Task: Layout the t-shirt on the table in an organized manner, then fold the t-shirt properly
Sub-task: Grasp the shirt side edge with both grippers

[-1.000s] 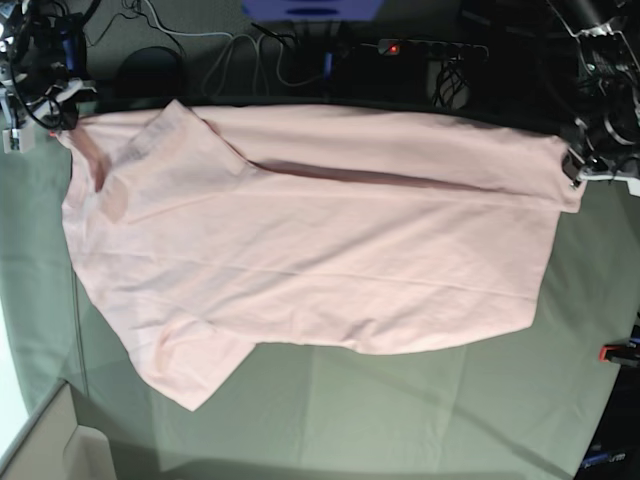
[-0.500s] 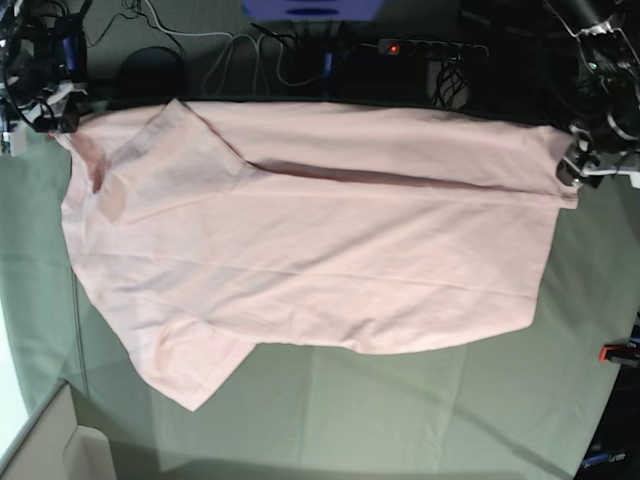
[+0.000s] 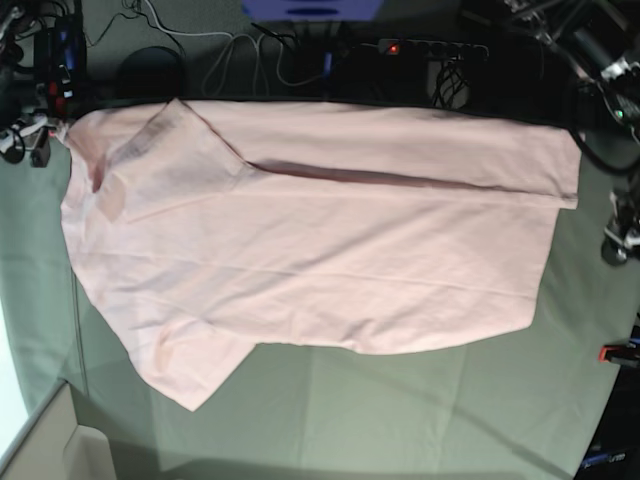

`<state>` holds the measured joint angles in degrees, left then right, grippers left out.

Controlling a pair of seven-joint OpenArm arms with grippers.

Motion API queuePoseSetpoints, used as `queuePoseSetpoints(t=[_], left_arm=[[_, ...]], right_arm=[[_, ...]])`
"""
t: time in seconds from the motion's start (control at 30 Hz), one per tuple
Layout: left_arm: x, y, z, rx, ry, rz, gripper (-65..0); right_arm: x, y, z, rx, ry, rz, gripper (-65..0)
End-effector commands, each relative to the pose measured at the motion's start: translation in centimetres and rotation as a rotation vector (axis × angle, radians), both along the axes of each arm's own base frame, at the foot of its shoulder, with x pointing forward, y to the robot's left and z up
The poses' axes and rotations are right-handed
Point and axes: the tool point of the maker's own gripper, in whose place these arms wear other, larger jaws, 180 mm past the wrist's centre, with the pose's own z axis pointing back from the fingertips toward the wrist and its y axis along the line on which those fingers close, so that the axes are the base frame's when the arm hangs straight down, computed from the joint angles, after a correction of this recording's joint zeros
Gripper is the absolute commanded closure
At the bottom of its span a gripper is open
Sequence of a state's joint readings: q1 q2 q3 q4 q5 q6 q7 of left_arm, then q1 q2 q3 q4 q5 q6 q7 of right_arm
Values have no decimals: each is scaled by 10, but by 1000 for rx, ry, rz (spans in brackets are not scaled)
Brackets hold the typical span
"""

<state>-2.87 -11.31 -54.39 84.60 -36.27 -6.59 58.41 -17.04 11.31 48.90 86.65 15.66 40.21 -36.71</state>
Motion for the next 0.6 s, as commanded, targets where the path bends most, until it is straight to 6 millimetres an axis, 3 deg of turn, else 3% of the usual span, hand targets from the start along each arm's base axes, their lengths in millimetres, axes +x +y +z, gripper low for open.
queuePoseSetpoints(t=[0.0, 0.13, 0.3, 0.43, 0.57], left_arm=[[18, 4, 14, -3, -55, 2, -394], [67, -12, 0, -76, -62, -32, -394], [123, -40, -28, 71, -12, -106, -394], [144, -52, -51, 173, 14, -138, -394], [151, -60, -77, 199, 57, -146, -394]], right_arm=[[13, -7, 16, -25, -59, 3, -333], [17, -7, 17, -21, -69, 2, -333], [22, -2, 16, -14, -73, 15, -333], [22, 0, 15, -15, -67, 28, -332], [22, 0, 15, -15, -65, 28, -332]])
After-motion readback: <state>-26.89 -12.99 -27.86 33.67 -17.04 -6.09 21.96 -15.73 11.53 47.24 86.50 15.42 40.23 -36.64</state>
